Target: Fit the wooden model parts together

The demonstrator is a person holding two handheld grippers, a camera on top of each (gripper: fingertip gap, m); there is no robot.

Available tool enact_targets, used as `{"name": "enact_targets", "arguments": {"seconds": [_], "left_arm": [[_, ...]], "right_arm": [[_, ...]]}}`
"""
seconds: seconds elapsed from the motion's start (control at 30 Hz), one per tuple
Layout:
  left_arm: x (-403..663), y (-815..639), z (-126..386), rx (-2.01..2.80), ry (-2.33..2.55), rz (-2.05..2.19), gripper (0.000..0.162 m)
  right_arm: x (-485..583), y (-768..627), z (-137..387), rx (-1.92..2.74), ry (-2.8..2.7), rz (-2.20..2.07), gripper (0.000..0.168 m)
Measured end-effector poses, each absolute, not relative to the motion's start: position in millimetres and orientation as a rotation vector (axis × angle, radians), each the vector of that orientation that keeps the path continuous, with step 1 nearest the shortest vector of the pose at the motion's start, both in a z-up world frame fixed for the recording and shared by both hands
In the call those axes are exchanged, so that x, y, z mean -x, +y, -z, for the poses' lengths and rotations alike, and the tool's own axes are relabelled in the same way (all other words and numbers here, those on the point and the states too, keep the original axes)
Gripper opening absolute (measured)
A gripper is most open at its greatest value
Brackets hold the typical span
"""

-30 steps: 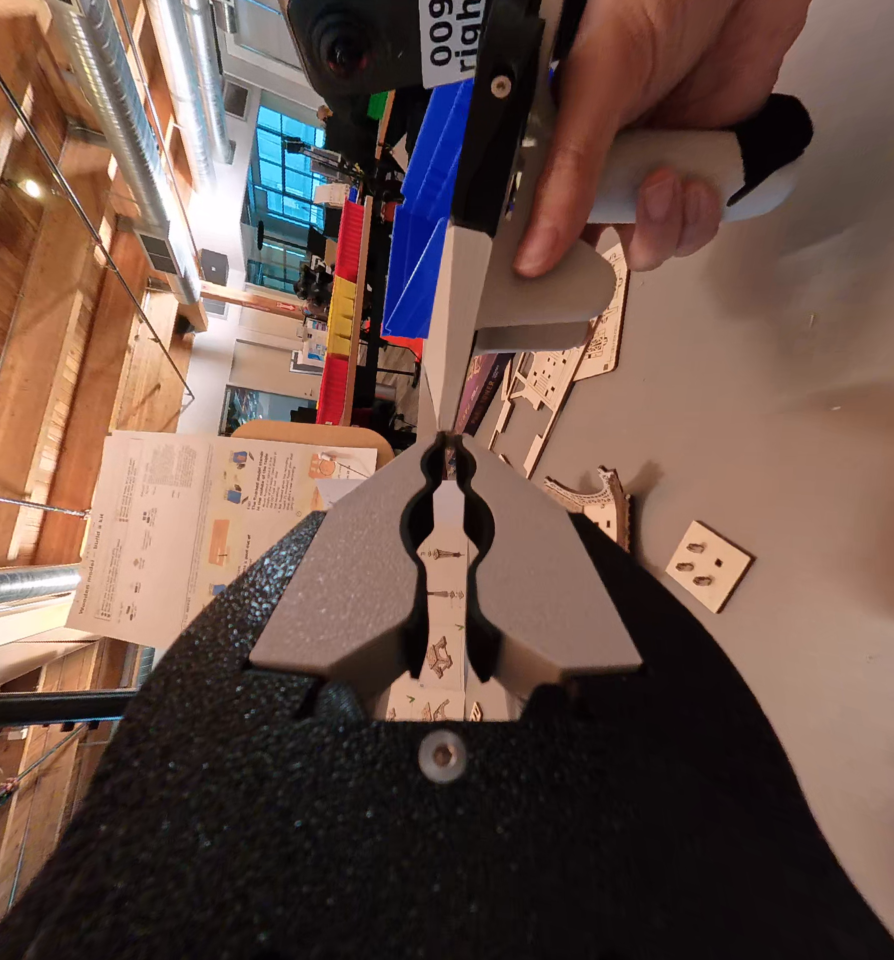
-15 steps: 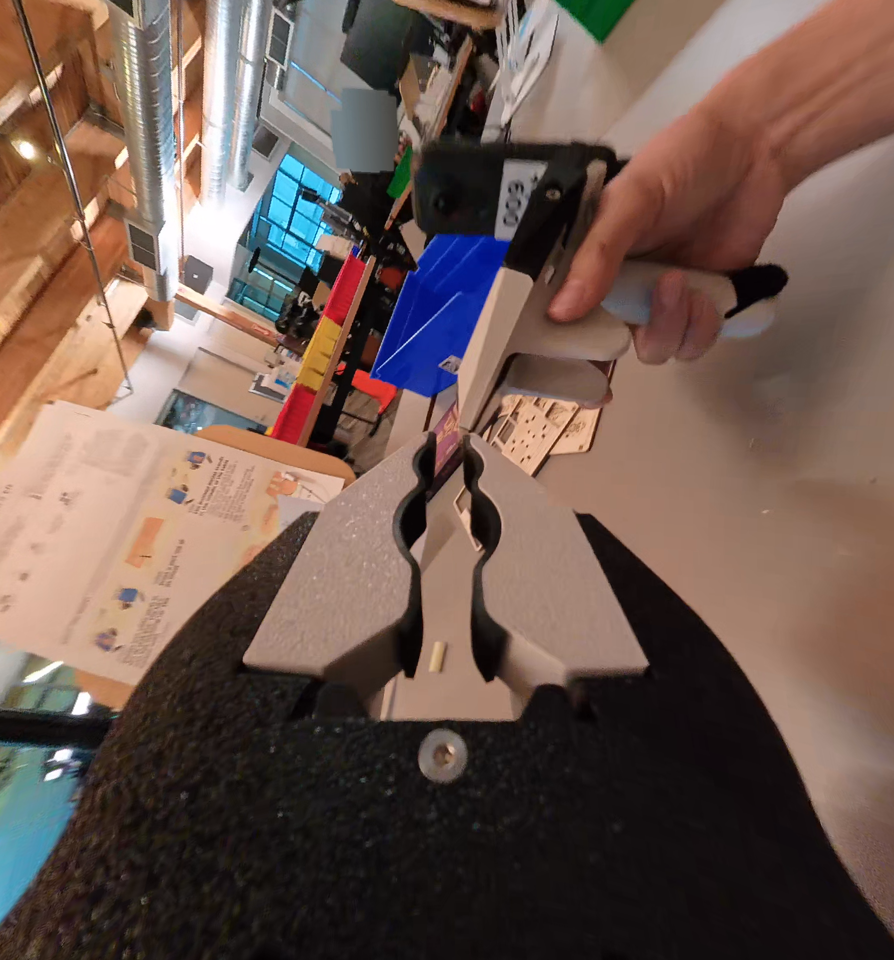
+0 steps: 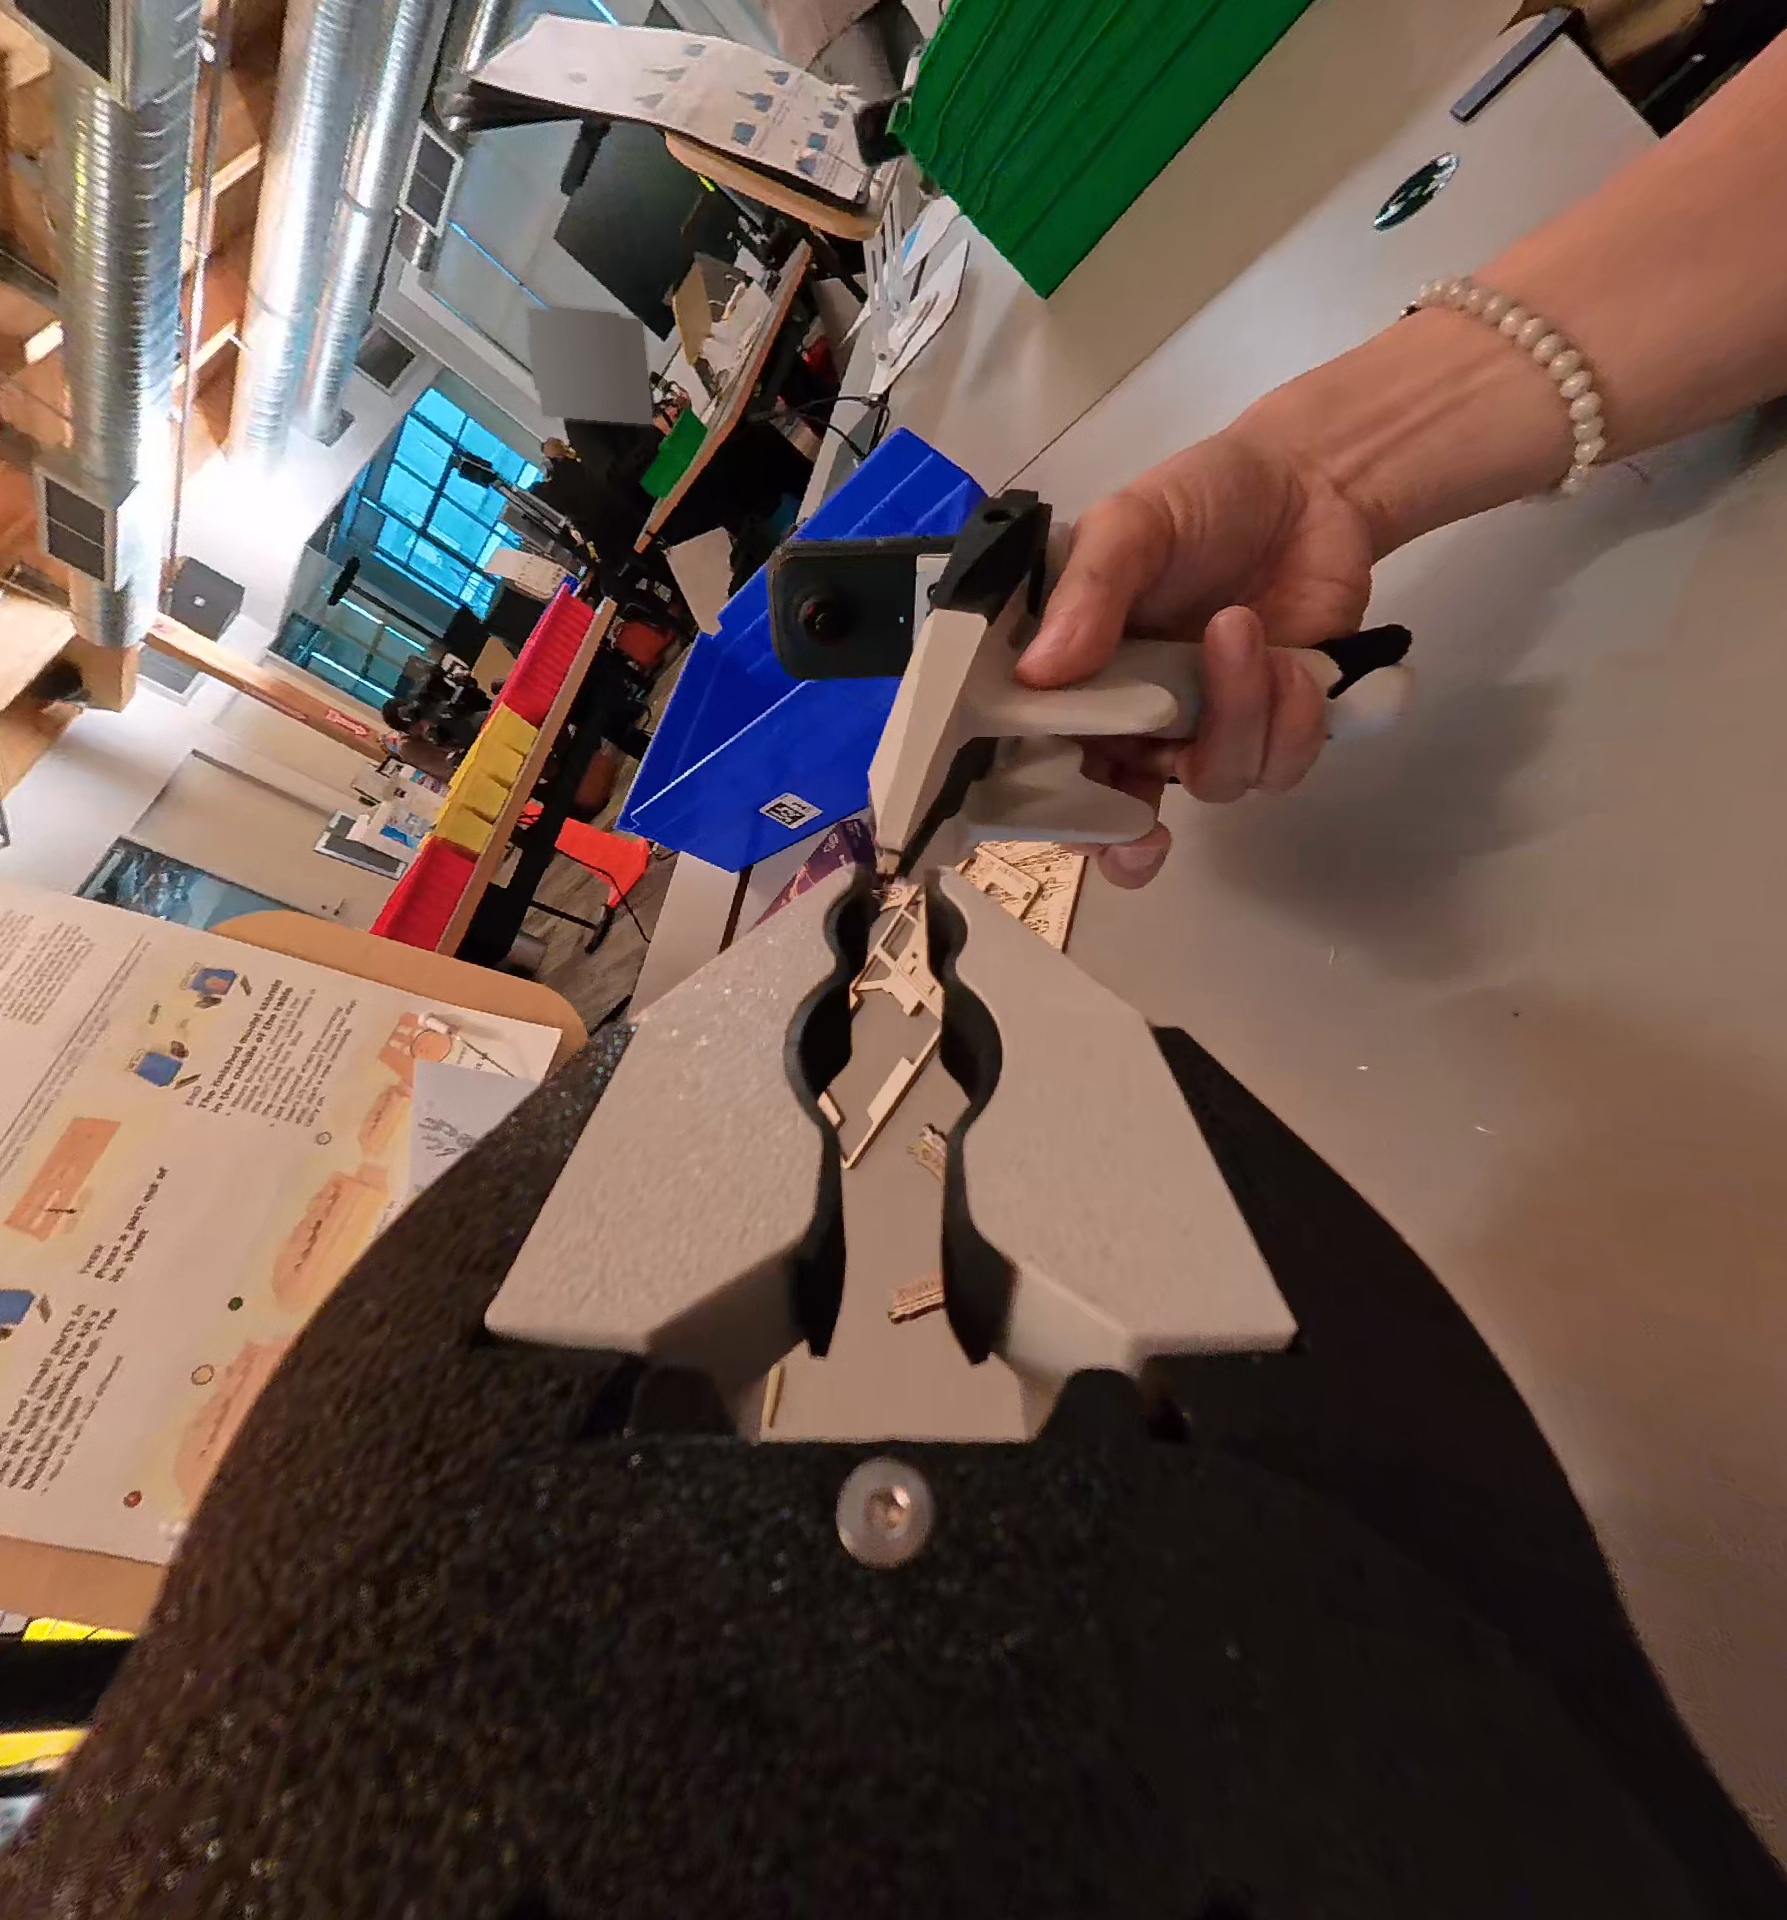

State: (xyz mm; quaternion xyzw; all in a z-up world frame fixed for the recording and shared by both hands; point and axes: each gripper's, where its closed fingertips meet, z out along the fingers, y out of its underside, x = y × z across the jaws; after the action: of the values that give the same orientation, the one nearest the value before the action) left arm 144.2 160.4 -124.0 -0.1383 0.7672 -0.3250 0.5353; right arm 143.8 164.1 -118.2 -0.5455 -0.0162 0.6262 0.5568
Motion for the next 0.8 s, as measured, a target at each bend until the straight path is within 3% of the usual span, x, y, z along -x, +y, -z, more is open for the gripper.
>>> {"name": "enact_targets", "arguments": {"seconds": [0.07, 0.2, 0.5, 0.67, 0.8], "left_arm": [[-144, 159, 127, 0.324, 1.846, 0.779, 0.012], [-146, 161, 126, 0.336, 1.841, 0.769, 0.001], [-147, 166, 136, 0.443, 1.919, 0.769, 0.001], [-143, 195, 181, 0.916, 2.136, 0.713, 0.0], [-131, 205, 228, 1.233, 2.26, 0.681, 0.0]], "right_arm": [[-143, 166, 119, 1.293, -0.034, -1.478, 0.0], [-140, 164, 120, 1.293, -0.045, -1.497, 0.0], [-142, 169, 129, 1.37, -0.062, -1.385, 0.001], [-175, 185, 186, 1.763, -0.297, -0.564, 0.007], [-183, 200, 223, 1.874, -0.671, 0.033, 0.025]]}}
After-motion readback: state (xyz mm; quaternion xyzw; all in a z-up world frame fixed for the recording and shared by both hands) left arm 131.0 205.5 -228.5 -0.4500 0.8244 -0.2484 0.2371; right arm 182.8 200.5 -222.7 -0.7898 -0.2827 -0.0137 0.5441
